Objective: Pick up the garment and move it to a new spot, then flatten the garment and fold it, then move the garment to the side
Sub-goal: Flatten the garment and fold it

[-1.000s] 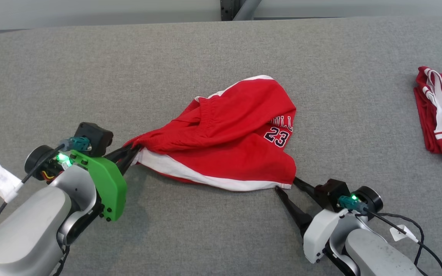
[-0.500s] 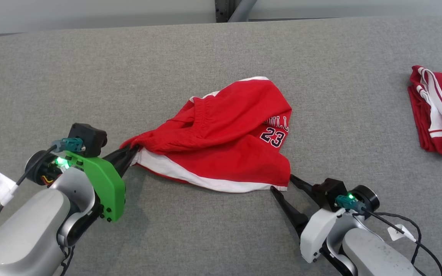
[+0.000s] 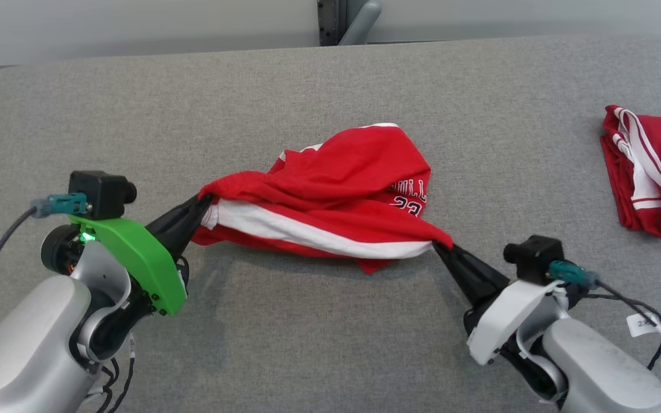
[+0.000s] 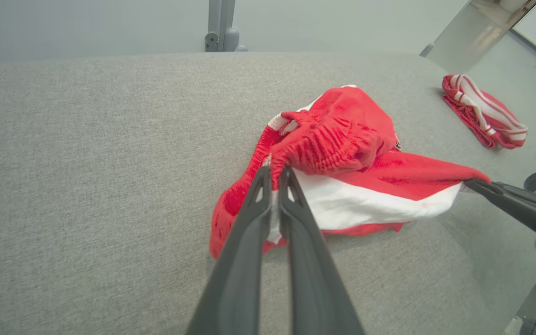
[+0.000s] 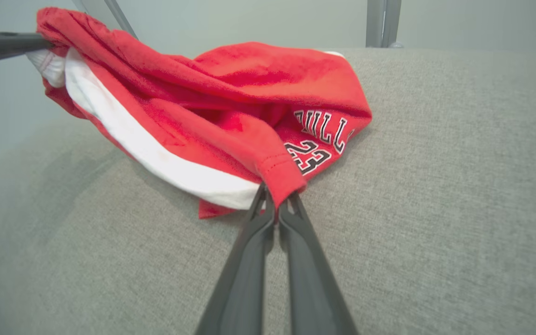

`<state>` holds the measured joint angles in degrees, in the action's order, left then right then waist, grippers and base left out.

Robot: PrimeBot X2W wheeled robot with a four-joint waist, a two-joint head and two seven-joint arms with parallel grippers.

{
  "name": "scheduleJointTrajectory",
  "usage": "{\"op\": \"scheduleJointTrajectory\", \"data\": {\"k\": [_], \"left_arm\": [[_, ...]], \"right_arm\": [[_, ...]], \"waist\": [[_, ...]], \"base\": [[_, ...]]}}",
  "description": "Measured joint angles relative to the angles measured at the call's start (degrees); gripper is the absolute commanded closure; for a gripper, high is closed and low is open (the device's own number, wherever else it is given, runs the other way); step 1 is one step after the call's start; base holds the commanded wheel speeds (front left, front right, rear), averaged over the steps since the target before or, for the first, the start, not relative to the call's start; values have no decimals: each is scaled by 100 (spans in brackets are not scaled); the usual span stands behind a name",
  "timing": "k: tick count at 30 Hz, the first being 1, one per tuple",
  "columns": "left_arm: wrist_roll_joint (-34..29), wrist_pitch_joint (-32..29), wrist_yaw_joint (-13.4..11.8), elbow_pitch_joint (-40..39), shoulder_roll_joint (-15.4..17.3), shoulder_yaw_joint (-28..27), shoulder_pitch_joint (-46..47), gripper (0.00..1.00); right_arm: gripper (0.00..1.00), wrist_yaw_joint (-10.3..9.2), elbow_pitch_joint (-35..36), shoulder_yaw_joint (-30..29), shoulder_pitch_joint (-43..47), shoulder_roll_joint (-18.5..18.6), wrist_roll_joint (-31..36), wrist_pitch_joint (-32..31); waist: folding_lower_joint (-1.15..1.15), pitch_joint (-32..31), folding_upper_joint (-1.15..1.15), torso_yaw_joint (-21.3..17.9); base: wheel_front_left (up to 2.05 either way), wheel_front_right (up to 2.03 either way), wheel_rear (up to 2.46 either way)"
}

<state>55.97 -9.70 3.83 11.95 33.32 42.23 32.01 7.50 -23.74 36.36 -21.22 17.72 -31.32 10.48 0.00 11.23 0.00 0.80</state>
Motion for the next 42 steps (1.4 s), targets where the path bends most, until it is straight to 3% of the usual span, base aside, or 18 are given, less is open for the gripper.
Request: {"op": "scheduleJointTrajectory", "data": {"k": [7,12,18,23,27,36,42], "left_arm": [[1029,-68,-78,-1129,47,-740,-31,100],[1563,-290,-482,-2174,45,-1095,86,100],[1912,-953,-1172,-3080,-263,-1093,890,100],[1688,-1252,-1408,-2592,-491,-1054,1987,100],[1421,-1300,-1371,-1722,-728,-1051,2978,100],[1037,-975,-780,272,-1393,-1129,4932,100],[639,-288,-361,1386,-1678,-1189,5859,100]], "right_arm": [[100,-1,1871,-717,187,1110,-1388,-476],[100,0,3118,-1614,353,1730,-2067,-838],[100,-1,4001,-2711,9,2001,-2481,-1414],[100,-2,3661,-3065,-1073,1863,-2218,-1756],[100,0,2942,-3138,-2329,1574,-1679,-2005],[100,4,1113,-2945,-5164,924,-543,-1985],[100,5,283,-2911,-6389,512,-114,-1308]], "waist": [[0,-227,0,-88],[0,-337,0,-197],[0,-93,0,-276],[0,352,0,-291],[0,845,0,-259],[1,2003,0,-130],[1,2615,0,-68]], "base": [[0,0,0],[0,0,0],[0,0,0],[0,0,0],[0,0,0],[0,0,0],[0,0,0]]}}
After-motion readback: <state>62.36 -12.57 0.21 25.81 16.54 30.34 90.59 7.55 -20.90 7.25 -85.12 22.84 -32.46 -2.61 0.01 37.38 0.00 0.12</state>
